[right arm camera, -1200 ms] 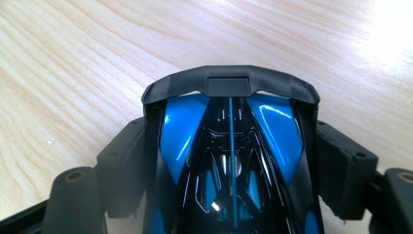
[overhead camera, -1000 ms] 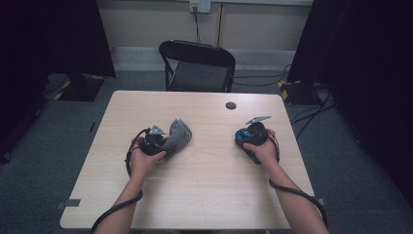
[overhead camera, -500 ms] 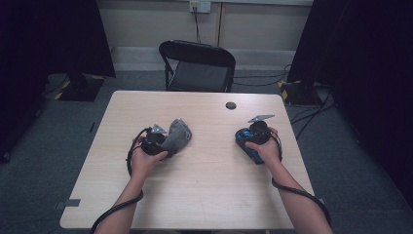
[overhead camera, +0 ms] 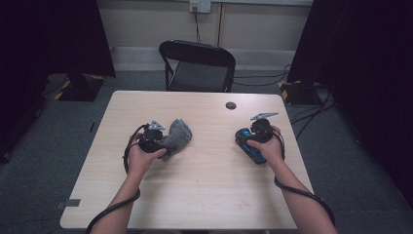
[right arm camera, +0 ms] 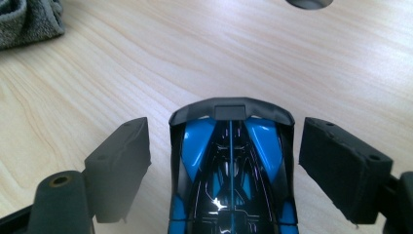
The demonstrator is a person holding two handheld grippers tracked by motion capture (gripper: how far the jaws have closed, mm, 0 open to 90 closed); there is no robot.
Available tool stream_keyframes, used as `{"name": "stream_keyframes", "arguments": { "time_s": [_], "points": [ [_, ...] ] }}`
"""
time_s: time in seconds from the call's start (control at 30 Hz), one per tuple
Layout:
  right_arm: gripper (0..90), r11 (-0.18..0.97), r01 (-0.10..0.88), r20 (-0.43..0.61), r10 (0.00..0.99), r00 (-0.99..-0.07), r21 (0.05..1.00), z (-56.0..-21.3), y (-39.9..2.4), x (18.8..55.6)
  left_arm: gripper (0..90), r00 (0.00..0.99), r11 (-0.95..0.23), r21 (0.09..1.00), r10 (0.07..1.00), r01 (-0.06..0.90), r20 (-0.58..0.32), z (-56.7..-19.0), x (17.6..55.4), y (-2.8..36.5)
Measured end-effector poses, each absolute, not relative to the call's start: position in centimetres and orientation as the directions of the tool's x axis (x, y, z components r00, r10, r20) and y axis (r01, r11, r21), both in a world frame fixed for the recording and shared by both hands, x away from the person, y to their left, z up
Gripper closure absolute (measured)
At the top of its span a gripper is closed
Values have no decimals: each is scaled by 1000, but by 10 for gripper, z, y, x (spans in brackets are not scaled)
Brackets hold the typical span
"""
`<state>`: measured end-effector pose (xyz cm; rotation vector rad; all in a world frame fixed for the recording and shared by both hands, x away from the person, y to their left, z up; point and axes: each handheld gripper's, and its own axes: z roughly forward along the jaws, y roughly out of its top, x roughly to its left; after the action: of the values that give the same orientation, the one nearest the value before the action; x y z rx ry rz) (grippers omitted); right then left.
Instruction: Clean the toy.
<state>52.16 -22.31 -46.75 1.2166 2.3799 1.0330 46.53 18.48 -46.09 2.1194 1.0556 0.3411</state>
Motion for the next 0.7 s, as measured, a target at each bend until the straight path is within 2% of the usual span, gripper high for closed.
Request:
{"name": "stream_keyframes", "arguments": {
  "time_s": [0.7],
  "points": [
    [150,398,544,71,757,-650,739,-446,-214,500,169,677,-400,740,729,540,-100,-438,450,182]
  ]
}}
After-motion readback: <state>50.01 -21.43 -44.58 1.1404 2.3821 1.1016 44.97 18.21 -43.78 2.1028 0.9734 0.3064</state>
